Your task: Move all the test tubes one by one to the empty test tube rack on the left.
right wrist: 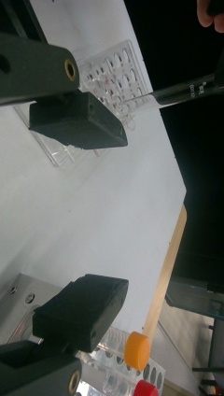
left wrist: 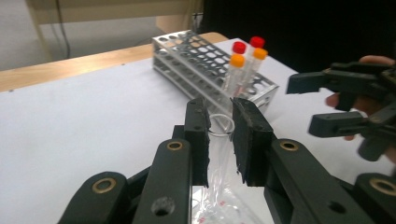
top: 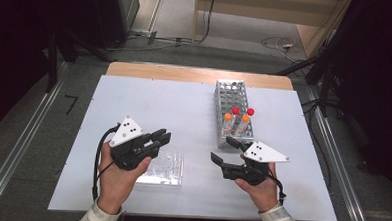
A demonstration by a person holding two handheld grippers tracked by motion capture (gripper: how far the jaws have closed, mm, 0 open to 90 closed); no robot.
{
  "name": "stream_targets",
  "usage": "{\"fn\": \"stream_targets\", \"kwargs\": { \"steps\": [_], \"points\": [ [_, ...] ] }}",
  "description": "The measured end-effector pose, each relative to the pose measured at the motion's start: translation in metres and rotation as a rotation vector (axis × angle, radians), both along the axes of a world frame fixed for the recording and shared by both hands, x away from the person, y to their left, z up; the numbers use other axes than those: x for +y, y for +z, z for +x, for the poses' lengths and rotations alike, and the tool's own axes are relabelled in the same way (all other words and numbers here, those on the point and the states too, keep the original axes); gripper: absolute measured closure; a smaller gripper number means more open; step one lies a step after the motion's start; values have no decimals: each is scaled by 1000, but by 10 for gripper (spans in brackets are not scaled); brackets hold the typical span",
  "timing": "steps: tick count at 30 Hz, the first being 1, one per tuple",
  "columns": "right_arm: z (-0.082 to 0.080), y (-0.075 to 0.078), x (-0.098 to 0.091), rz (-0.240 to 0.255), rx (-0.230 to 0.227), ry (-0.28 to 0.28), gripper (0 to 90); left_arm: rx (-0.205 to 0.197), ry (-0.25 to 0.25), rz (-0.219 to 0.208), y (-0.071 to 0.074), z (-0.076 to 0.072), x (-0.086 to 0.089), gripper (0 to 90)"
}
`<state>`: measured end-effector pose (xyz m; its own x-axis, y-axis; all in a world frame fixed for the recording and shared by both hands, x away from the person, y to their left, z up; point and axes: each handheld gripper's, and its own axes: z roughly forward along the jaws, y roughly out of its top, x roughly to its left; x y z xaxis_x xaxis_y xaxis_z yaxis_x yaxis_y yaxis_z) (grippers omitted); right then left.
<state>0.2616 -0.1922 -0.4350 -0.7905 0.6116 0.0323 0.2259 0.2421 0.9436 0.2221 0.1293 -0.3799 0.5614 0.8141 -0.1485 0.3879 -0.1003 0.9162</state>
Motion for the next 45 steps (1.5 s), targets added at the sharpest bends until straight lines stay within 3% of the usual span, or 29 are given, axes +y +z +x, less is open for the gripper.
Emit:
{"fn": "stream_targets", "kwargs": {
  "steps": [7, 13, 19, 26, 35, 45],
  "points": [
    [1, -1, -1, -5, 3, -7, 254, -15, 30, 23, -9, 4, -1, 777],
    [1, -2, -1, -13, 5, -9, 254, -19, 26, 30, -17, 5, -4, 777],
    [1, -3, -1, -15, 4, -11, 256, -31, 24, 96, -26, 3, -15, 777],
    [1, -3, -1, -18, 5, -10, 257, -5, 27, 127, -39, 2, -20, 776],
    [1, -4, 0, -23, 8, -12, 257, 25, 24, 125, -45, 2, -19, 768],
    [1, -4, 0, -29, 9, -16, 257, 47, 23, 95, -47, 3, -16, 747]
  ]
}}
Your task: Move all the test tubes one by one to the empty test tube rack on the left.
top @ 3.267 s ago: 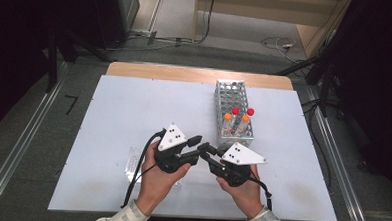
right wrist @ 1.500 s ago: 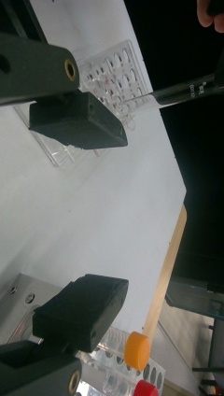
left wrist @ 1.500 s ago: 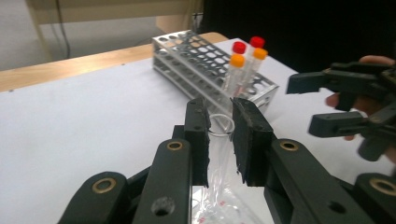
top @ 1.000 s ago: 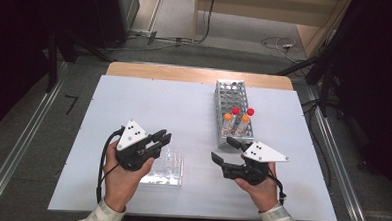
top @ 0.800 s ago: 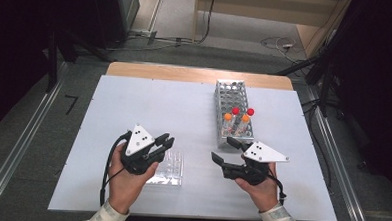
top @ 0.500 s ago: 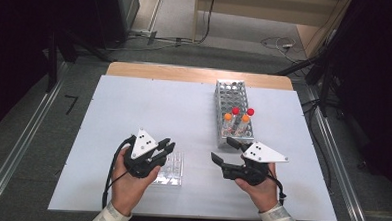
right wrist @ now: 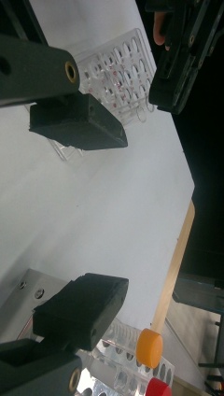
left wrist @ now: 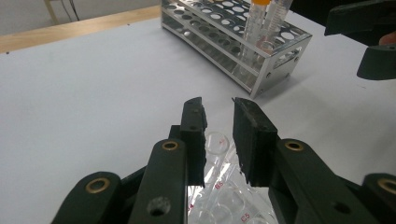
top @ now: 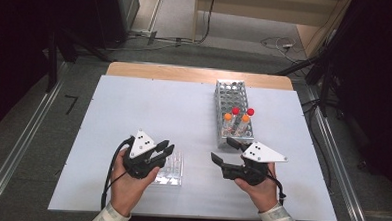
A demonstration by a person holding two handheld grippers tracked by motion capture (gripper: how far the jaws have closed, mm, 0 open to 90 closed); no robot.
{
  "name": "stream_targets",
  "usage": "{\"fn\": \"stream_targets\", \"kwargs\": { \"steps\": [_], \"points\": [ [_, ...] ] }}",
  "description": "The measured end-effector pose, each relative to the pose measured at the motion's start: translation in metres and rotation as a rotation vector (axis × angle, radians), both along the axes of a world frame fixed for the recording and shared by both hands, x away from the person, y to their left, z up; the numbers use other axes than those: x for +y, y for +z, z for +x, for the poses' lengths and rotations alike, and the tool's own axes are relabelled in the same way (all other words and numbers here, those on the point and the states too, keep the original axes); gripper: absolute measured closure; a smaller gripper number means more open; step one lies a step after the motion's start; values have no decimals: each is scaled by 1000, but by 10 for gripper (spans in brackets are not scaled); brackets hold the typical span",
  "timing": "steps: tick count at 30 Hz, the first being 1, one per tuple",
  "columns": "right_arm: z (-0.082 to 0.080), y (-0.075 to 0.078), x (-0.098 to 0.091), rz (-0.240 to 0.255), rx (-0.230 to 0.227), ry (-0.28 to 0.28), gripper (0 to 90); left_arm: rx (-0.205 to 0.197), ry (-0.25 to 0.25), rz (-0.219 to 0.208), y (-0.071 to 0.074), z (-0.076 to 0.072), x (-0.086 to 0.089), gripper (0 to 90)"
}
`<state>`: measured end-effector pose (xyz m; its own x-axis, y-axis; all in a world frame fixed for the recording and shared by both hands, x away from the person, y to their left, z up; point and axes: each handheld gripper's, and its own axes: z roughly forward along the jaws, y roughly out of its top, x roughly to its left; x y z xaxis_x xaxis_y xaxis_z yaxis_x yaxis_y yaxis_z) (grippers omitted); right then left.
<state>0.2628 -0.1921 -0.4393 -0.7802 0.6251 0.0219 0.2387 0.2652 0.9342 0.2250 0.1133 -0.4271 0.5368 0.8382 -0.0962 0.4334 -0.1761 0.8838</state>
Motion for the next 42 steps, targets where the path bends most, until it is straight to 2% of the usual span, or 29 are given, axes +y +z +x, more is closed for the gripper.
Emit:
{"fn": "stream_targets", "kwargs": {
  "steps": [5, 9, 13, 16, 19, 24, 27, 32, 42],
  "points": [
    [3, -1, -2, 1, 0, -34, 257, -13, -3, -32, 2, -1, 2, 672],
    [7, -2, -5, -7, -2, -67, 257, -26, 19, -43, 3, 0, 4, 544],
    [13, -3, -10, -10, -2, -116, 256, -34, 42, -82, 4, 1, 7, 398],
    [20, -4, -15, -18, 3, -168, 259, -42, 64, -94, 5, 1, 10, 342],
    [27, -7, -22, -29, 14, -230, 295, -49, 72, -113, 6, 1, 11, 328],
    [42, -10, -31, -23, 24, -330, 355, -58, 76, -115, 8, 1, 12, 318],
    [51, -12, -33, -19, 28, -361, 382, -56, 74, -115, 8, 1, 12, 318],
    [62, -16, -34, -23, 36, -376, 450, -62, 78, -114, 7, 1, 12, 318],
    [75, -23, -33, -37, 57, -393, 569, -58, 74, -109, 6, 1, 10, 323]
  ]
}}
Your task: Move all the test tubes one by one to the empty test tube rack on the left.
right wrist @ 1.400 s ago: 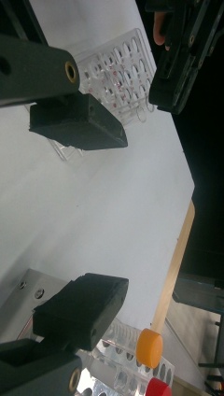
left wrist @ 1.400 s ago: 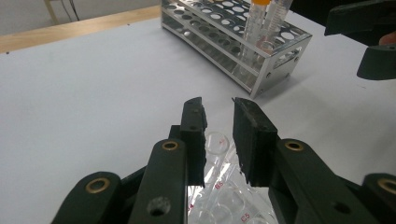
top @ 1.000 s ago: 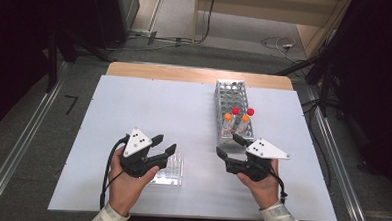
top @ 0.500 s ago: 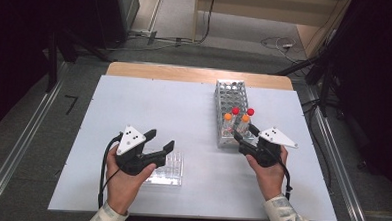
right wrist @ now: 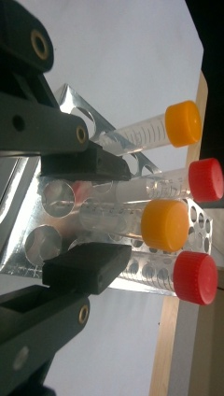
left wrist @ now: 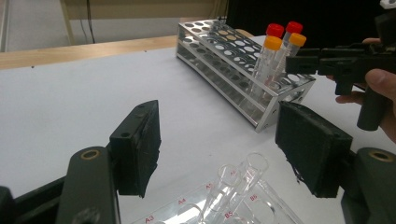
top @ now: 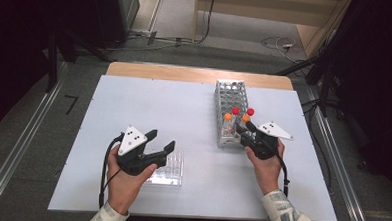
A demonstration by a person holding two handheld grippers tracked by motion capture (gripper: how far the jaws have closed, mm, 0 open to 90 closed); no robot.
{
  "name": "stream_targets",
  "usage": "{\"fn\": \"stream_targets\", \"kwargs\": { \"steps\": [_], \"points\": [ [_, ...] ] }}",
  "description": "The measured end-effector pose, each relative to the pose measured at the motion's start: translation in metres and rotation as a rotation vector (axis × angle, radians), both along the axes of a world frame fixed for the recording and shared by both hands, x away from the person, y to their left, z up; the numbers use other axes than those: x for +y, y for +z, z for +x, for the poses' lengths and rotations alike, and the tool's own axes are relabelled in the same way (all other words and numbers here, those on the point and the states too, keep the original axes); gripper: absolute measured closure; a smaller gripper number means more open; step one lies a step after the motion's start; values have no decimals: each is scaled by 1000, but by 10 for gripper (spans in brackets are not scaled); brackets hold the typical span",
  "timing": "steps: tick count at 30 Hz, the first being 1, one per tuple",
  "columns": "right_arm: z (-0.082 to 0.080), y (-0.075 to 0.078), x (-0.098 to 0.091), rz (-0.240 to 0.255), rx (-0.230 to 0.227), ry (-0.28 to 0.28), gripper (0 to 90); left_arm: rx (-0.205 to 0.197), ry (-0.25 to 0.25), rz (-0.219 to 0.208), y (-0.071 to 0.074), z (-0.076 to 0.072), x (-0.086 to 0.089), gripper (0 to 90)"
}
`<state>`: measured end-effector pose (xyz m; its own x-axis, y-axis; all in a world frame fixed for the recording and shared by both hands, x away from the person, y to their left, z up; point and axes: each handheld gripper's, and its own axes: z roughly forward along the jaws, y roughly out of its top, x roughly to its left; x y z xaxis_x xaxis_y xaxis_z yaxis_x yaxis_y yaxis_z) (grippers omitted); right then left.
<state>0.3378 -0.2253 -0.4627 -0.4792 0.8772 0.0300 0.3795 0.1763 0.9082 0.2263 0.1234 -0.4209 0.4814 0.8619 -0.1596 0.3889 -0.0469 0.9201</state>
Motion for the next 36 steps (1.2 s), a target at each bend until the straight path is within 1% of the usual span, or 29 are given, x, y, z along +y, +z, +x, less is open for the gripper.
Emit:
{"fn": "stream_targets", "kwargs": {
  "steps": [11, 14, 18, 24, 28, 32, 36],
  "points": [
    [7, -3, 1, 4, 5, 2, 702, 0, 0, 1, -1, 0, 0, 327],
    [7, -1, 1, 1, -1, 5, 709, 2, 2, 0, -1, 1, 0, 327],
    [4, 9, 0, 17, -28, 10, 709, -1, 4, -1, -1, 1, 0, 315],
    [-3, 31, -3, 43, -87, 17, 709, -7, 15, -5, 0, 1, 1, 279],
    [-8, 43, -8, 78, -106, 21, 710, -6, 15, -3, 0, 1, 1, 271],
    [-15, 53, -8, 87, -125, 40, 710, -5, 11, -1, 1, 0, 0, 271],
    [-24, 56, -6, 93, -121, 68, 711, -7, 11, -7, 2, 0, 0, 272]
  ]
}}
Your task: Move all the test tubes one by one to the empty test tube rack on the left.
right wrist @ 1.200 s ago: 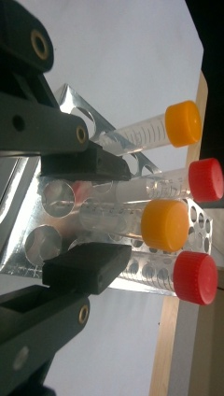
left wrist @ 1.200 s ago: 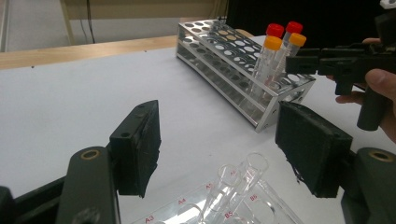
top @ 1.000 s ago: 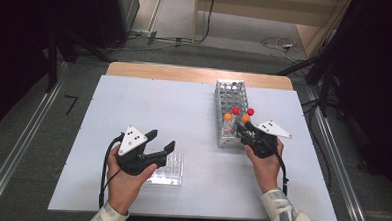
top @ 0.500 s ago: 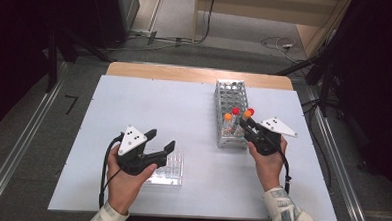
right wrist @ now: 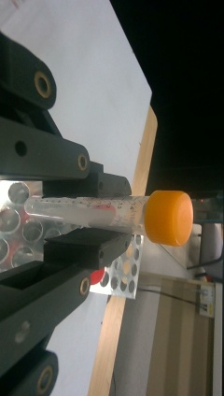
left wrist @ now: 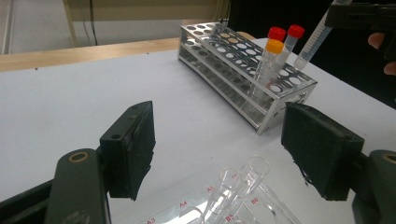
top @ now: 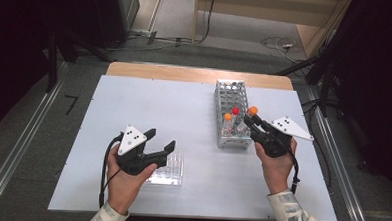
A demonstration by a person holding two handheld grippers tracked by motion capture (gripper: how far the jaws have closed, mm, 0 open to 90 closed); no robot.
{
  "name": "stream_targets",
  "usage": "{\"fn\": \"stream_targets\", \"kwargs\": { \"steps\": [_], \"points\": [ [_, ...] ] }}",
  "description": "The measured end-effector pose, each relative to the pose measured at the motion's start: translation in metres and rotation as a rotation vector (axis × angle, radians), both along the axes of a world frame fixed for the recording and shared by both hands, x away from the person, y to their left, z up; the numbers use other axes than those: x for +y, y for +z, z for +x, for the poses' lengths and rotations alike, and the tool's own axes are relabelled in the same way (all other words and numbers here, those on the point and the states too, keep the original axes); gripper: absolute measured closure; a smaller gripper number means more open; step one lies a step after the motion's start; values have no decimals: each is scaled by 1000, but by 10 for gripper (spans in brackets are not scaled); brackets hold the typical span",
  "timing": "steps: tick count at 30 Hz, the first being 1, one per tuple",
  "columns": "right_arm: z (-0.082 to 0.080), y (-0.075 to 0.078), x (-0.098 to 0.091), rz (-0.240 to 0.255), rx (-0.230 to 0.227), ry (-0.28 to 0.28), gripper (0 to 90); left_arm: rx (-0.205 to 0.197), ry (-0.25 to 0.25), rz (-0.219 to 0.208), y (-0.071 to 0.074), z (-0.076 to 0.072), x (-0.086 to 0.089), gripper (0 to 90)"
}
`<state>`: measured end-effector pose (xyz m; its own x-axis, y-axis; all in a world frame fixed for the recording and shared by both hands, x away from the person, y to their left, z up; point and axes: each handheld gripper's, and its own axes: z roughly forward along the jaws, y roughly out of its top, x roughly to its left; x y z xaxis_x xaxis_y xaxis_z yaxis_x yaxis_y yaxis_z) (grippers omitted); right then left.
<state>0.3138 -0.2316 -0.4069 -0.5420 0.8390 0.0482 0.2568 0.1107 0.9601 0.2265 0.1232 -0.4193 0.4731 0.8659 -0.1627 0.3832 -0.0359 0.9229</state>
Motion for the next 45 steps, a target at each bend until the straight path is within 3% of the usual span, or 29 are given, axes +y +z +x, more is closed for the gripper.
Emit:
{"fn": "stream_targets", "kwargs": {
  "steps": [7, 23, 34, 45],
  "points": [
    [-14, 2, 10, -6, 11, 77, 712, -7, -13, -11, 3, -1, -3, 272],
    [-33, -18, 49, -71, 48, 235, 713, -32, -68, -29, 14, 1, -22, 316],
    [-41, -29, 68, -107, 63, 298, 713, -41, -134, -19, 20, 7, -48, 351],
    [-48, -33, 80, -129, 60, 339, 713, -19, -199, -14, 17, 12, -67, 442]
  ]
}}
